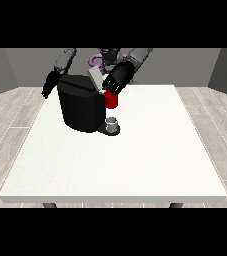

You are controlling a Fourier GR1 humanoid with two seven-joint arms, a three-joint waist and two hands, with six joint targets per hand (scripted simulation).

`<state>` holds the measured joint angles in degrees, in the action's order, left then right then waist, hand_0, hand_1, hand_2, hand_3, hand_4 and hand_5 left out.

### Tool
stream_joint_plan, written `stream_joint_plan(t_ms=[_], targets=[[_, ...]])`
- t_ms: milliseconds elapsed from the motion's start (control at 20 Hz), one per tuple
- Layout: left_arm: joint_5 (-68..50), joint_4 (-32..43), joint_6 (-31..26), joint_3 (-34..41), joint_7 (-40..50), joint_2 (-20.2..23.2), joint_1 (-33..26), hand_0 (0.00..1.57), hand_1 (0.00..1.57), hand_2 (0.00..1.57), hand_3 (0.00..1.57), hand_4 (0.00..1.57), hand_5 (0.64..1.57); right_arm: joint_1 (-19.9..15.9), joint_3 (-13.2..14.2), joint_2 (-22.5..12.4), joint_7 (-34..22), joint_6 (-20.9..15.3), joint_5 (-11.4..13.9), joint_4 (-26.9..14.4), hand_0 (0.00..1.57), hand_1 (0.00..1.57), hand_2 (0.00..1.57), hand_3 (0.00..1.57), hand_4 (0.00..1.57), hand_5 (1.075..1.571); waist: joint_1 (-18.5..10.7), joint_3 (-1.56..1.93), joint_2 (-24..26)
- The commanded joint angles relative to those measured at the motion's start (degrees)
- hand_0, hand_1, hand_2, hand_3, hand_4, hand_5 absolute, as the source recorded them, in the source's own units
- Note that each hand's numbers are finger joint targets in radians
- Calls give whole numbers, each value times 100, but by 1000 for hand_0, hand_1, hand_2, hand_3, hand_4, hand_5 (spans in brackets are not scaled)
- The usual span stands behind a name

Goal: Insert the coffee pod into the coffee machine and close the lid

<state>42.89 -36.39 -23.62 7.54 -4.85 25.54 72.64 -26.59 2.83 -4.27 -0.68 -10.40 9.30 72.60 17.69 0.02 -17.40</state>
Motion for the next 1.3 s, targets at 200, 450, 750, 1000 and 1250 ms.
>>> stream_joint_plan(t_ms=[200, 450, 750, 1000, 1250], targets=[[-1, -60, -11, 19, -118, 39, 180, 1198, 1198, 1224, 1168, 355, 1571, 54, 156, 39, 322, -188, -13, -202, 0, 0, 0, 0, 0, 1571, -120, 1, -65], [235, -107, 533, -125, -144, -129, -65, 1269, 1269, 1275, 1176, 171, 1571, -41, 229, -285, 179, 118, -87, -125, 0, 0, 0, 0, 0, 1571, -24, 0, -86], [664, -5, 658, -412, -474, 237, -83, 1173, 1173, 1194, 1066, 0, 1571, -101, 3, 52, -199, -138, 33, 115, 0, 0, 0, 0, 0, 1571, 41, -3, -172], [565, 109, 419, -306, -531, 241, -8, 1096, 1096, 1127, 990, 0, 1571, 67, -27, 3, 42, -120, 116, -11, 0, 0, 0, 0, 0, 1571, -26, 0, -151], [515, 33, 749, -184, -632, 133, 58, 1138, 1138, 1136, 963, 0, 1571, -201, 185, -160, 37, 26, -80, -71, 0, 0, 0, 0, 85, 1571, -27, 0, -310]])
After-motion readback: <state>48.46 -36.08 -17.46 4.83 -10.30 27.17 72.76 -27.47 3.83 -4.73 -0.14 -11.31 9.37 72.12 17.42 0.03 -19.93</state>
